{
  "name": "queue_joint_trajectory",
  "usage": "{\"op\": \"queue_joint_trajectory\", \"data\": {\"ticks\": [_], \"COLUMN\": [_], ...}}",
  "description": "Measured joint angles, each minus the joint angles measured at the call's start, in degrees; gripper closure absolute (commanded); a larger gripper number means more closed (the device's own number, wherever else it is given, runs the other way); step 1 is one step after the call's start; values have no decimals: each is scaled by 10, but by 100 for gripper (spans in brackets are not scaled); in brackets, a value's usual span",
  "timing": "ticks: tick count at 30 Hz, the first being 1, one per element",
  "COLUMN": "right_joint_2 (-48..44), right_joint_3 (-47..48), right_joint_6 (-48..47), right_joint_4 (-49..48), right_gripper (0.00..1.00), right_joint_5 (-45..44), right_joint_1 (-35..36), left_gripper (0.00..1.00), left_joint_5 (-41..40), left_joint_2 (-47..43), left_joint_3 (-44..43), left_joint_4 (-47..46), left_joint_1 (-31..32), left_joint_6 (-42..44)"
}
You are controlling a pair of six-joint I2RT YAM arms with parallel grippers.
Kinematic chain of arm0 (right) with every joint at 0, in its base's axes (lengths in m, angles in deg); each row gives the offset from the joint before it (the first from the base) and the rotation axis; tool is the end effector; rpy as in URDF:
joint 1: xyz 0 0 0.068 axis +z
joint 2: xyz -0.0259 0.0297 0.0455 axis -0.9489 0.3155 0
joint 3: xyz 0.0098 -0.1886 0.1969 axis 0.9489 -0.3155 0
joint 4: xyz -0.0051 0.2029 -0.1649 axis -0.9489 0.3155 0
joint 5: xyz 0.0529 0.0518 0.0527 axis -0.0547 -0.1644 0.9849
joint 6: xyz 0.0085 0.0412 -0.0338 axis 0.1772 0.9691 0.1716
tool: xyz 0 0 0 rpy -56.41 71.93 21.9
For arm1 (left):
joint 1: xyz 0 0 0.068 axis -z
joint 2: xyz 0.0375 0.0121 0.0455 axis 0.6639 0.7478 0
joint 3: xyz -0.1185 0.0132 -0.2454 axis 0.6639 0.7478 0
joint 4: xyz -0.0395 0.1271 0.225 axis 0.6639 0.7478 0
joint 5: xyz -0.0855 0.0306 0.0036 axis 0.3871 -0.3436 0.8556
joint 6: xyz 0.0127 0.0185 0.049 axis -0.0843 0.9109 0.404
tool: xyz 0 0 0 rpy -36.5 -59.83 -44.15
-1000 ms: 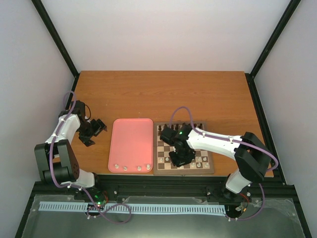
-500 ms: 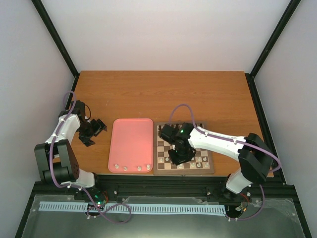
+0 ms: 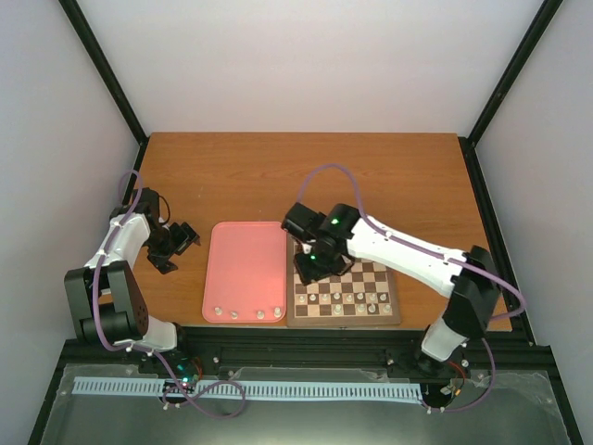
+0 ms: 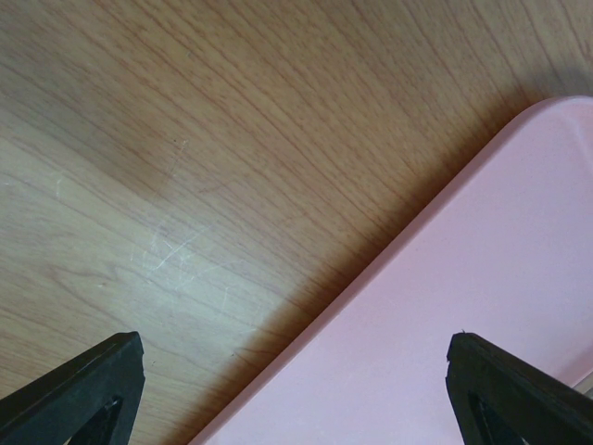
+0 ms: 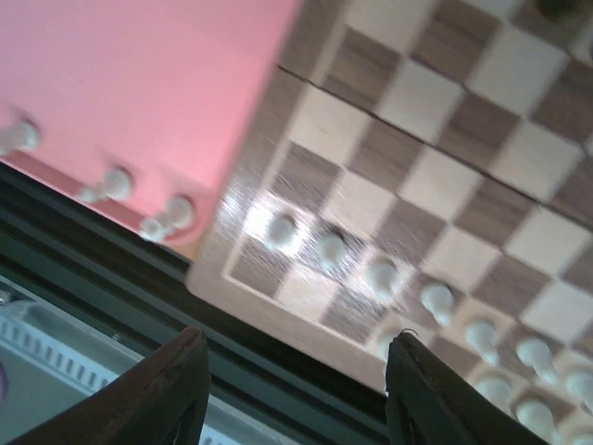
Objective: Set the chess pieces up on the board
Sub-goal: Place the chess piece on the chessboard, then pick up the chess piece from the storage box.
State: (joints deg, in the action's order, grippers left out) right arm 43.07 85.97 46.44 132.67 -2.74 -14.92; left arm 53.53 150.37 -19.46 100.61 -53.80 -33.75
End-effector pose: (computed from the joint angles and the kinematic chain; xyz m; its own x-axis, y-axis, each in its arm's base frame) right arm 0.1605 0.2505 0.2789 -0.9086 -0.4051 -0.1014 -0.4170 0.8928 0.1701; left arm 0.2382 0.0423 0.2062 -0.6904 -0.7221 0.0434 -0.7021 0.6544 -0.2807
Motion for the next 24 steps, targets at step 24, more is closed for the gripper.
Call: {"op": "queue_joint_trajectory", "data": {"ticks": [24], "right_joint_2": [238], "right_joint_3": [130], "right_joint_6": [-82], "right_joint_4": [-33], "right_gripper": [50], "right_joint_5": [42], "right_joint_1": [113], "left_gripper": [0], "left_joint_5": [0], "left_joint_2": [0], "left_joint_3": [-1], "left_joint_4": [0], "left_joint_1": [0], "left_joint_6": [0]}}
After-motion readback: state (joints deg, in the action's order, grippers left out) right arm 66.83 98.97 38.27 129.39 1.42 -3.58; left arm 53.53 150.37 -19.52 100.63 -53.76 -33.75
